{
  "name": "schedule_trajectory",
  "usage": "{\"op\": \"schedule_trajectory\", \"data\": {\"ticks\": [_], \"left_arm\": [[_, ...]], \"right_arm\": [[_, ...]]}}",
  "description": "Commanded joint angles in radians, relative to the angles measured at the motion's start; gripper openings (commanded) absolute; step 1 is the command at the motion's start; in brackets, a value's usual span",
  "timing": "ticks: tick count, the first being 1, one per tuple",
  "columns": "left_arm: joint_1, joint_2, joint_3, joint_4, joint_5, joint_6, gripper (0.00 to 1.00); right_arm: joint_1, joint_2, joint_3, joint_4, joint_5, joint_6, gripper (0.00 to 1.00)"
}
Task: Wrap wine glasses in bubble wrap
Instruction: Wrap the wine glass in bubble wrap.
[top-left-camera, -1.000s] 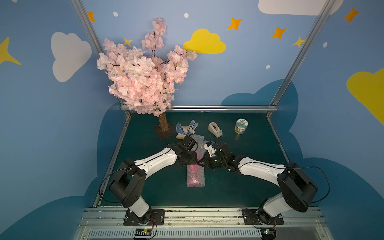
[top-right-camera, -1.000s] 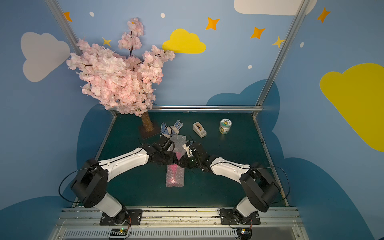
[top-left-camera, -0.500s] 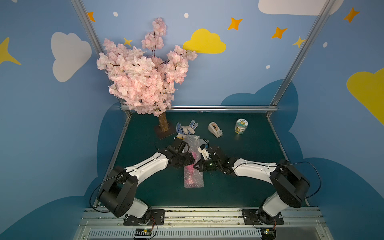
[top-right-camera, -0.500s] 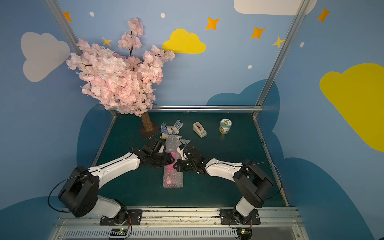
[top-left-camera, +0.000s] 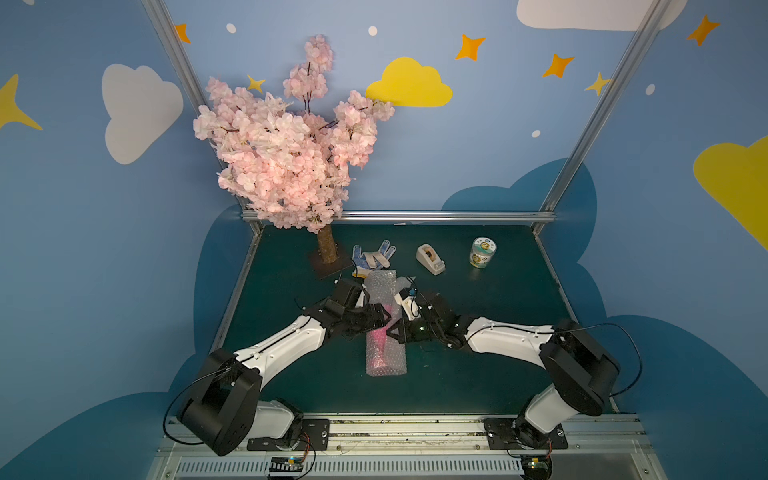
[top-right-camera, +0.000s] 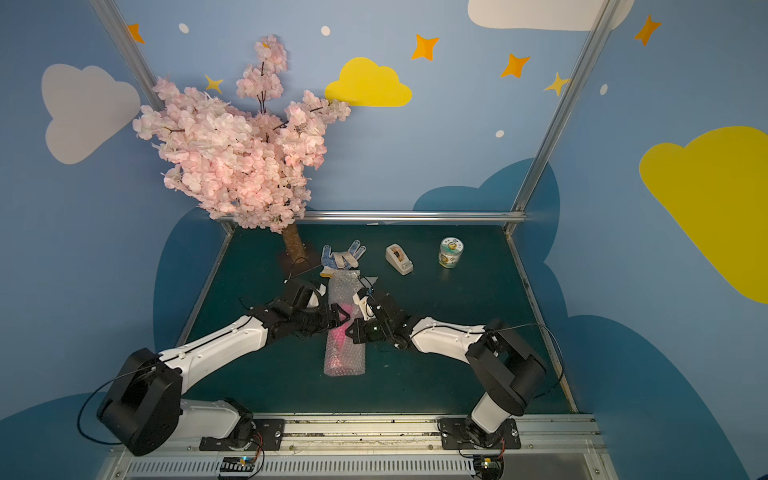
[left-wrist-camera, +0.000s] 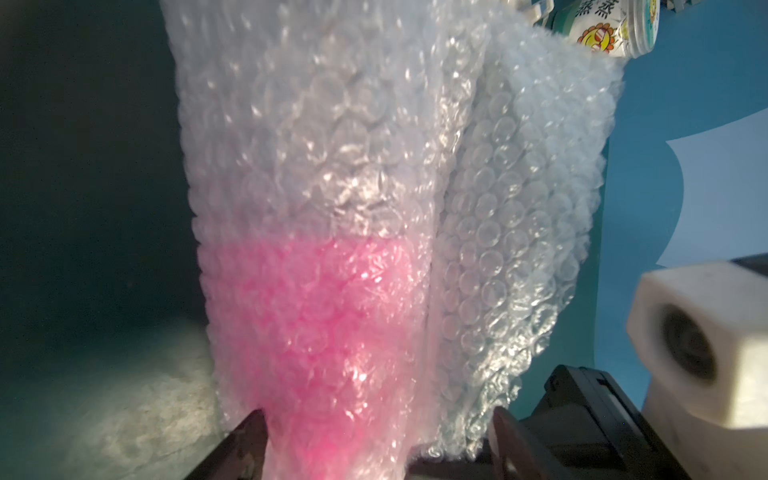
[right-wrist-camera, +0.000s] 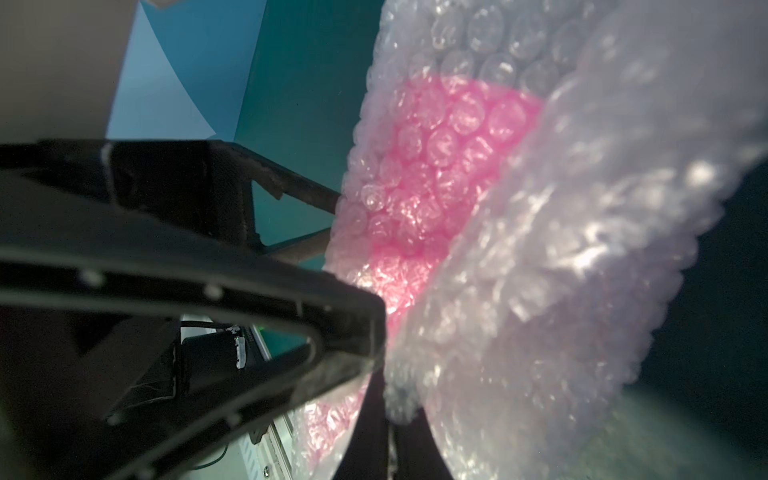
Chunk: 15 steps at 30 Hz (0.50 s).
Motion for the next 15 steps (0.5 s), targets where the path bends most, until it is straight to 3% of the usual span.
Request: {"op": "schedule_trajectory", "data": {"ticks": [1,10,15], "left_arm": [[0.003,-0.002,0.003,0.056,0.057,0.02,0.85],[-0.001,0.023,0.042,-0.006,0.034,0.054,0.86],[-0.023,0.058,0.07,-0.059,-0.015,0.071,0.81]], "right_arm": [[0.009,0.024,0.023,0.013,-0.017,-0.017,0.07],[0.017,0.031,0.043,0.013,-0.035,-0.023,0.07],[0.029,0.014,0.07,-0.001,-0.036,-0.034,0.07]]}}
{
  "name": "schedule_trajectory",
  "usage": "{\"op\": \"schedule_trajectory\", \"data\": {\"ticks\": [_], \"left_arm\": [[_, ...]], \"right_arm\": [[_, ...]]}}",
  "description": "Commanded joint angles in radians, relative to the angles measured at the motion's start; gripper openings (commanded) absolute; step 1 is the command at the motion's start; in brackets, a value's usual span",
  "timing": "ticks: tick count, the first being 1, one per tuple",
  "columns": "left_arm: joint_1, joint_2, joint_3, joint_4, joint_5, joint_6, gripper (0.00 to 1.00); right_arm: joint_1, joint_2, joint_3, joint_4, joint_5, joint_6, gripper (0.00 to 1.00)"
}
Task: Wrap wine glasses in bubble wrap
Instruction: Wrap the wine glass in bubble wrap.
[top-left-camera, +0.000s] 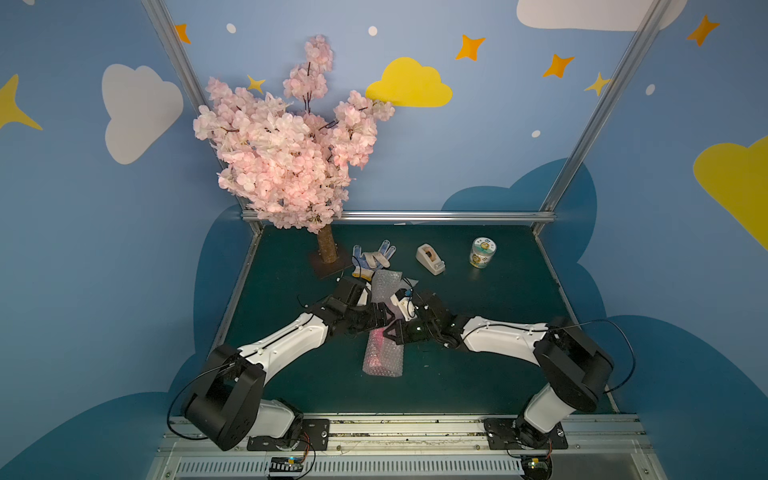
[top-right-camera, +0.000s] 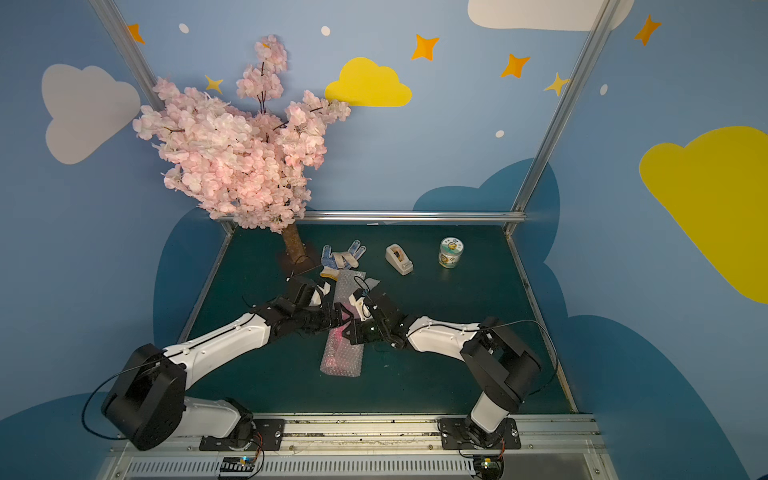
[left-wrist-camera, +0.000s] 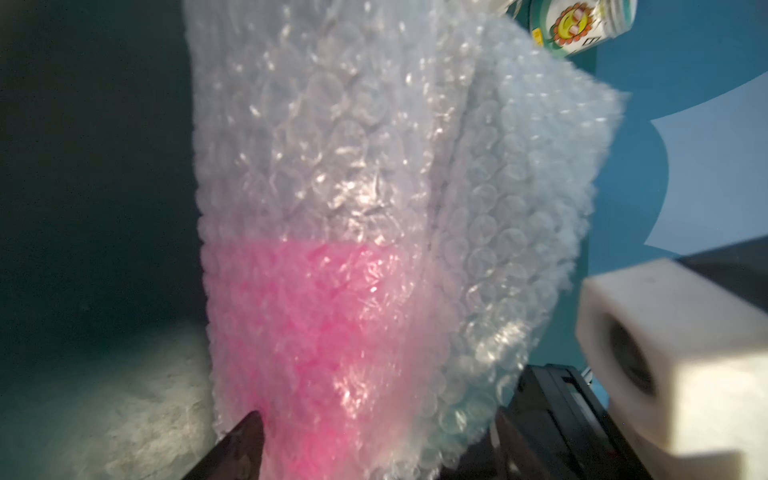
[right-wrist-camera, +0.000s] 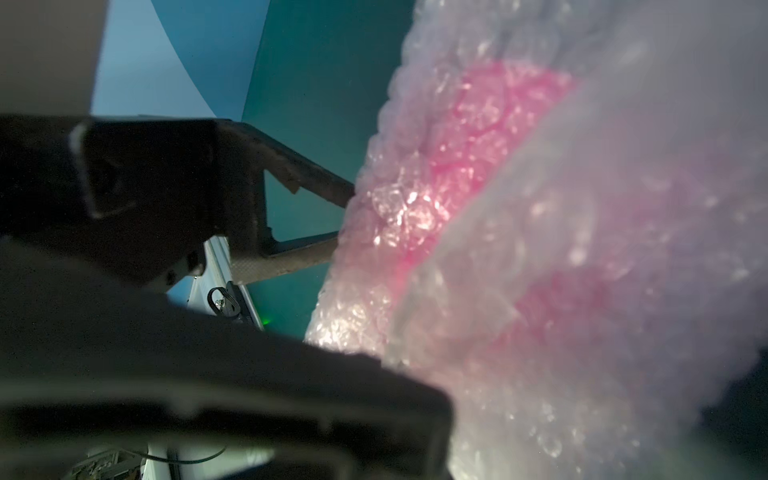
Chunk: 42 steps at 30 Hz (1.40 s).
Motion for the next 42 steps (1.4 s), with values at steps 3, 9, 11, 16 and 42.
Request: {"op": "schedule_trajectory", "data": {"ticks": [3,9,11,16,42], "left_arm": [[-0.02,0.024,0.03,-0.049,-0.033,0.026,0.74],[-0.025,0.025,0.044,-0.074,-0.08,0.044,0.62],[-0.025,0.025,0.043,-0.077,-0.085,0.044,0.57],[-0.025,0.026,0.029,-0.069,-0.099,0.036,0.51],[-0.034,0.03,0.013,-0.037,-0.075,0.034,0.36]], "right_arm": [[0.015,-0.013,0.057,-0.015,-0.019,-0.031,0.07],[0.016,-0.024,0.059,-0.022,-0.008,-0.023,0.12],[0.015,-0.033,0.057,-0.026,0.0,-0.02,0.18],[-0.002,-0.08,0.055,-0.073,-0.016,-0.023,0.27],[-0.205,-0.003,0.145,-0.185,-0.041,-0.016,0.3]]}}
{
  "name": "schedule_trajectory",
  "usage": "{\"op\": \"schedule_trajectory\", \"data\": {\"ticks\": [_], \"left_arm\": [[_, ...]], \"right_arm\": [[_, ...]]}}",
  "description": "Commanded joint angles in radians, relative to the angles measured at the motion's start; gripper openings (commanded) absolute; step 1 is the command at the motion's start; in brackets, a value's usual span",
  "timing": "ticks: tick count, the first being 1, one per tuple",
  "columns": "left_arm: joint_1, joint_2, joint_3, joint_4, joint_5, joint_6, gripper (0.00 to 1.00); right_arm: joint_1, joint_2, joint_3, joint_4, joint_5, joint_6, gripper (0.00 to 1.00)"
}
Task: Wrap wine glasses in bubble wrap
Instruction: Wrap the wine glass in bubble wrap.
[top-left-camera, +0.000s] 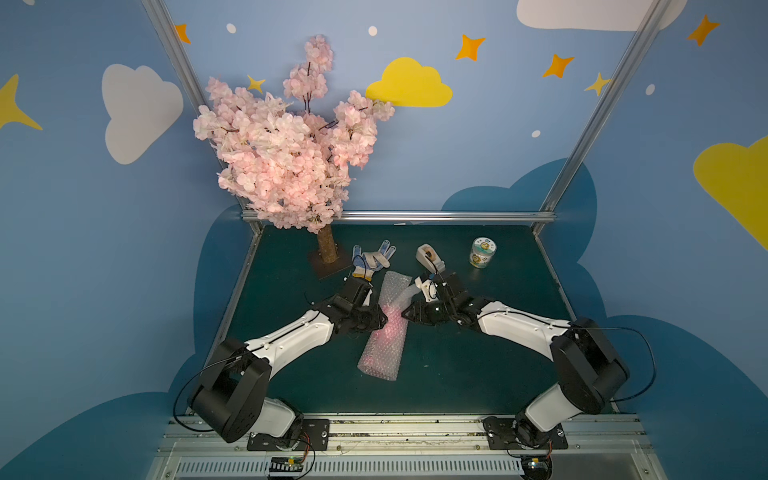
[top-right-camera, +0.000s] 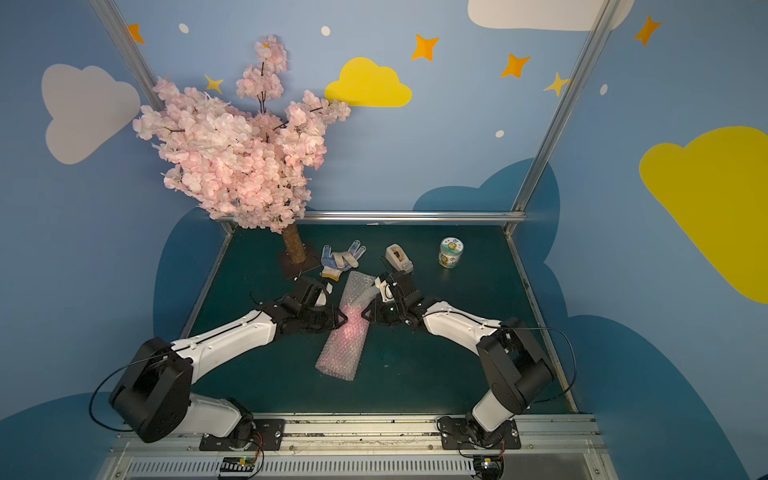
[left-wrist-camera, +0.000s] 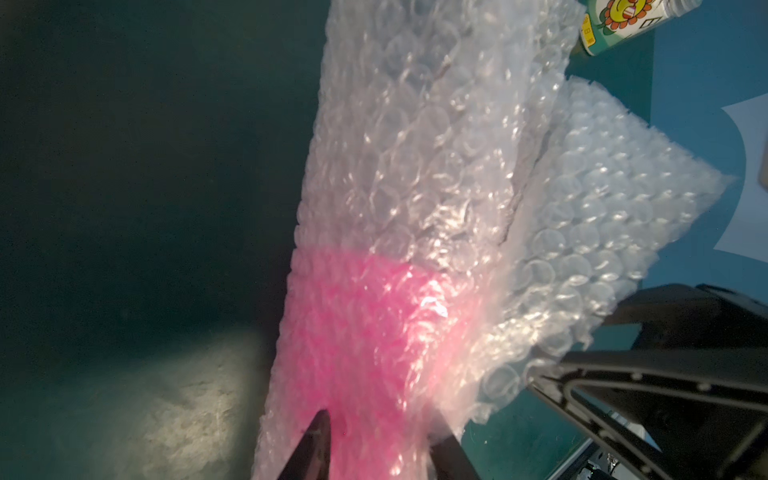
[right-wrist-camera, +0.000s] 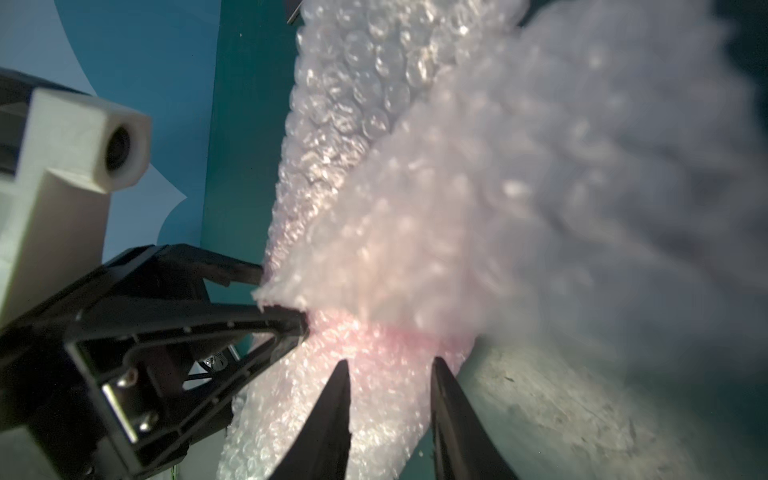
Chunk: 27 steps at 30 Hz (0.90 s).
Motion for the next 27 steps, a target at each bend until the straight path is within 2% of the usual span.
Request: {"op": "schedule_trajectory", "data": {"ticks": [1,4,10,11,12,13,22,27], "left_arm": [[-0.004,0.003,-0.01,-0.003,0.018,0.012,0.35],[-0.006,0.003,-0.008,-0.004,0.025,0.015,0.34],[-0.013,0.003,-0.002,-0.013,0.038,0.027,0.32],[-0.013,0.001,-0.002,-0.016,0.039,0.028,0.29],[-0.014,0.002,0.0,-0.02,0.038,0.032,0.2],[-0.014,0.003,0.002,-0.025,0.038,0.032,0.16],[-0.014,0.017,0.005,-0.026,0.039,0.036,0.18],[-0.016,0.02,0.01,-0.027,0.038,0.043,0.18]], "right_arm": [[0.006,0.047,0.071,0.034,-0.036,-0.01,0.28],[0.01,0.112,0.108,0.057,-0.089,-0.003,0.25],[0.021,0.164,0.154,0.079,-0.097,0.009,0.24],[0.021,0.166,0.164,0.075,-0.093,0.007,0.24],[0.019,0.167,0.172,0.068,-0.088,0.004,0.24],[0.018,0.17,0.179,0.061,-0.083,0.0,0.24],[0.015,0.201,0.253,0.029,-0.099,-0.017,0.26],[0.019,0.267,0.317,0.035,-0.129,-0.017,0.26]]}}
